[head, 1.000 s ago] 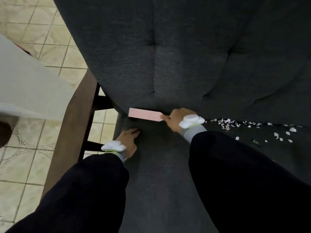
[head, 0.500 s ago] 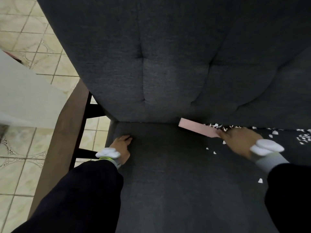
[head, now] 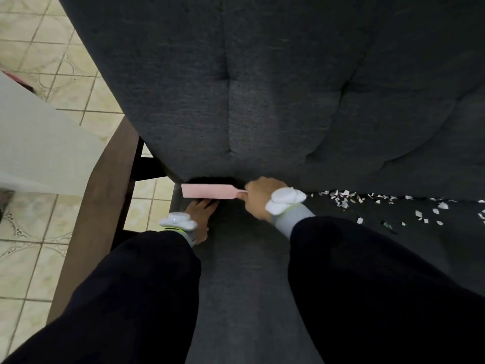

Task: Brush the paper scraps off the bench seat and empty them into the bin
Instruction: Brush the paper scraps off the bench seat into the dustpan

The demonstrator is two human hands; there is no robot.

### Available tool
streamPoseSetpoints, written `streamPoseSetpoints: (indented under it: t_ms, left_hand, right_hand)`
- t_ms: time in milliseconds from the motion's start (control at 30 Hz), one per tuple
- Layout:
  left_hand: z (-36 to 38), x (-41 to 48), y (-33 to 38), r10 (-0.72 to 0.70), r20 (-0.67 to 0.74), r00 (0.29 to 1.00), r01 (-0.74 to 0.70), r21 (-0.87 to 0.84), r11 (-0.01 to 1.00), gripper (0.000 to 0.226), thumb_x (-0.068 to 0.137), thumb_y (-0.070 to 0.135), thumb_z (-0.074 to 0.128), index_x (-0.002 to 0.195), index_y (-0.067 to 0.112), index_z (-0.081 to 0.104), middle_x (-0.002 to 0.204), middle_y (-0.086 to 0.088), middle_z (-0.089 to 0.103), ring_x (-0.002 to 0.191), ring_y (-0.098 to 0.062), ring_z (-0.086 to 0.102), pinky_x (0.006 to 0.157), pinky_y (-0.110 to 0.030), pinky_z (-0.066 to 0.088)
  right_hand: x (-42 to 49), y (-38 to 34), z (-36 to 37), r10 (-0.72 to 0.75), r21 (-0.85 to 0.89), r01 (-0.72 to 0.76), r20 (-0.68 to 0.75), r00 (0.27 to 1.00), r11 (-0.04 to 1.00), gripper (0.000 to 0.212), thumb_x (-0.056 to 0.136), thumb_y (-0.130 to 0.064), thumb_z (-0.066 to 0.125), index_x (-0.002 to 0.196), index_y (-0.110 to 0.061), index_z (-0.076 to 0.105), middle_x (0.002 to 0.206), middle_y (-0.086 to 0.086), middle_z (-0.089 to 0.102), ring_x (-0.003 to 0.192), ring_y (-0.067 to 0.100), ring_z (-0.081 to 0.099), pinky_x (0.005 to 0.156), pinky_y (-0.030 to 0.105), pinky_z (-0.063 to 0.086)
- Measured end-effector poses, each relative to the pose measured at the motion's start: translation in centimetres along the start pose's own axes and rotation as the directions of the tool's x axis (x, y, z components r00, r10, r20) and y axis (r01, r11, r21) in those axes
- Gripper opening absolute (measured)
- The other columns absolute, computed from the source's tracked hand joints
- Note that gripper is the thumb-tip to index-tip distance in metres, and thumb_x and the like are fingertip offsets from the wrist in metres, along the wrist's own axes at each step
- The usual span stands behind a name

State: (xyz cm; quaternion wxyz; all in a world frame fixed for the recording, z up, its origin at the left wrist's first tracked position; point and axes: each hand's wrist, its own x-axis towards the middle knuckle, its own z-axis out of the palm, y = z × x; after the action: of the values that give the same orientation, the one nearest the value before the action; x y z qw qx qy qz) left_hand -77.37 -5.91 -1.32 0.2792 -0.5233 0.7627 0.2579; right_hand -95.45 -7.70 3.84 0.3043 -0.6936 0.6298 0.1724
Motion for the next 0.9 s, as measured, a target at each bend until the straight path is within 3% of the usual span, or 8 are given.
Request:
streamPoseSetpoints:
  t_ms: [100,267,400,600,733,800,900]
  left_hand:
    - [-0.4,0.3,0.2,0.0,-0.02,1.0,-0.001,-0.013,1.0,0.079,0.086,0.015,0.056,0.15,0.021,0.011,0.155,-0.002,0.018,0.14,-0.027,0.02,0.114,-0.034,0.023]
    - [-1.2,0.5,0.2,0.025,-0.013,1.0,-0.026,-0.042,0.999,0.071,0.086,0.014,0.056,0.148,0.02,0.022,0.154,-0.003,0.023,0.142,-0.024,0.021,0.114,-0.03,0.019]
    - [-1.0,0.3,0.2,0.01,-0.024,1.0,-0.011,-0.066,0.998,0.07,0.088,0.014,0.054,0.148,0.021,0.02,0.156,0.002,0.019,0.144,-0.02,0.018,0.114,-0.024,0.014]
    - [-1.7,0.1,1.1,-0.032,0.053,0.998,0.033,-0.013,0.999,0.071,0.09,0.016,0.053,0.149,0.021,0.015,0.157,0.003,0.013,0.144,-0.021,0.016,0.115,-0.026,0.015]
    - [-2.1,0.4,1.5,-0.045,0.141,0.989,0.045,0.004,0.999,0.079,0.086,0.012,0.055,0.15,0.018,0.008,0.159,0.0,0.005,0.145,-0.021,0.014,0.116,-0.027,0.019]
    - [-1.9,-0.3,2.0,-0.063,0.098,0.993,0.07,-0.071,0.995,0.077,0.086,0.008,0.052,0.15,0.019,0.011,0.158,0.0,0.007,0.145,-0.02,0.016,0.115,-0.025,0.02]
    - [-1.4,-1.5,3.3,-0.099,-0.085,0.991,0.07,-0.296,0.953,0.065,0.086,0.006,0.049,0.146,0.021,0.029,0.153,-0.002,0.028,0.14,-0.019,0.029,0.11,-0.02,0.022]
  right_hand:
    - [1.4,-1.1,0.2,0.066,0.044,-0.067,0.029,0.997,0.997,0.038,0.095,-0.04,0.04,0.108,-0.011,0.062,0.104,0.009,0.064,0.08,0.028,0.057,0.068,0.031,0.046]
    - [1.7,0.0,0.4,0.12,0.001,-0.12,0.028,0.992,0.993,0.047,0.096,-0.045,0.035,0.119,-0.012,0.059,0.119,0.01,0.061,0.105,0.029,0.06,0.071,0.03,0.04]
    - [-0.3,6.7,0.0,0.283,0.027,-0.282,-0.054,0.957,0.959,0.055,0.094,-0.053,0.036,0.121,-0.011,0.059,0.127,0.014,0.058,0.117,0.033,0.055,0.09,0.041,0.045]
    - [-5.9,20.3,0.5,0.524,-0.074,-0.523,-0.001,0.851,0.849,0.071,0.08,-0.071,0.022,0.123,-0.026,0.057,0.126,0.01,0.059,0.115,0.033,0.056,0.094,0.047,0.048]
    - [-10.8,24.7,0.4,0.577,-0.039,-0.577,-0.002,0.817,0.816,0.072,0.09,-0.065,0.015,0.125,-0.018,0.056,0.13,0.014,0.057,0.119,0.031,0.054,0.1,0.038,0.042]
    - [-12.3,24.1,0.7,0.582,0.055,-0.581,0.014,0.813,0.812,0.077,0.088,-0.067,0.013,0.116,-0.014,0.061,0.123,0.018,0.061,0.114,0.033,0.057,0.094,0.036,0.044]
    - [-13.6,21.8,1.8,0.607,0.226,-0.605,0.069,0.792,0.763,0.072,0.094,-0.06,0.02,0.097,-0.005,0.066,0.117,0.026,0.062,0.11,0.036,0.058,0.087,0.034,0.043]
